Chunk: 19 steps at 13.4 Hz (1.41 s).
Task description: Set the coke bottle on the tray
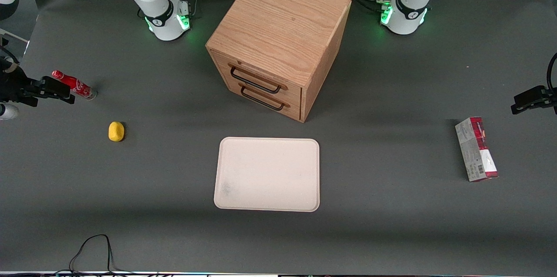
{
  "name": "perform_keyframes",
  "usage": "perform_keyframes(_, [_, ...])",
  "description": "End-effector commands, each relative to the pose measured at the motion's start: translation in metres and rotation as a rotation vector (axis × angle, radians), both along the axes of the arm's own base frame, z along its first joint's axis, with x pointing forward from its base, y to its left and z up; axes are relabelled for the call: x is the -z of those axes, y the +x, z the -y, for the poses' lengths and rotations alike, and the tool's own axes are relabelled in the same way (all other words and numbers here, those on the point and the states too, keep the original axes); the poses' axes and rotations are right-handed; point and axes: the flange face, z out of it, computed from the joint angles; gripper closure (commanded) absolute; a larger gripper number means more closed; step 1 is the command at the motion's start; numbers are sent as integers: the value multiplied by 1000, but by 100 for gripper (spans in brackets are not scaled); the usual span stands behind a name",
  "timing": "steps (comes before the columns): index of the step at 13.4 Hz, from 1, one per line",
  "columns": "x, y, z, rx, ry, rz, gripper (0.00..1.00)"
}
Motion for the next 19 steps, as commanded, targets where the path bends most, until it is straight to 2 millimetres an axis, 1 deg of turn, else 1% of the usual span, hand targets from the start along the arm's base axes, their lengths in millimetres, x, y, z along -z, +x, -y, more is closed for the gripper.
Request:
perform_keyframes(1, [-25, -20, 10, -2, 3, -9, 0])
perform_keyframes(3, [-45, -41, 15, 7, -2, -19, 0])
perform_keyframes(5, [-47, -62, 50, 42, 5, -45, 0])
perform_keyframes(6, [-45, -76, 64, 24, 5, -50, 0])
perform_keyframes(7, [-46, -93, 83, 29, -13, -47, 0])
perform_keyframes(8, [-44, -109, 93, 12, -23, -47, 0])
perform_keyframes(9, [-42, -130, 112, 2, -19, -36, 0])
perform_keyframes(11, [-28, -167, 152, -21, -11, -11, 0])
perform_keyframes(14, [7, -210, 224, -36, 23, -15, 0])
perform_keyframes(15, [19, -224, 243, -54, 16, -10, 0])
perform_keyframes(16, [32, -238, 258, -65, 5, -3, 0])
perform_keyframes(18, [59, -265, 274, -66, 2, 0, 0])
perform_keyframes(19, [72, -275, 280, -93, 6, 9, 0])
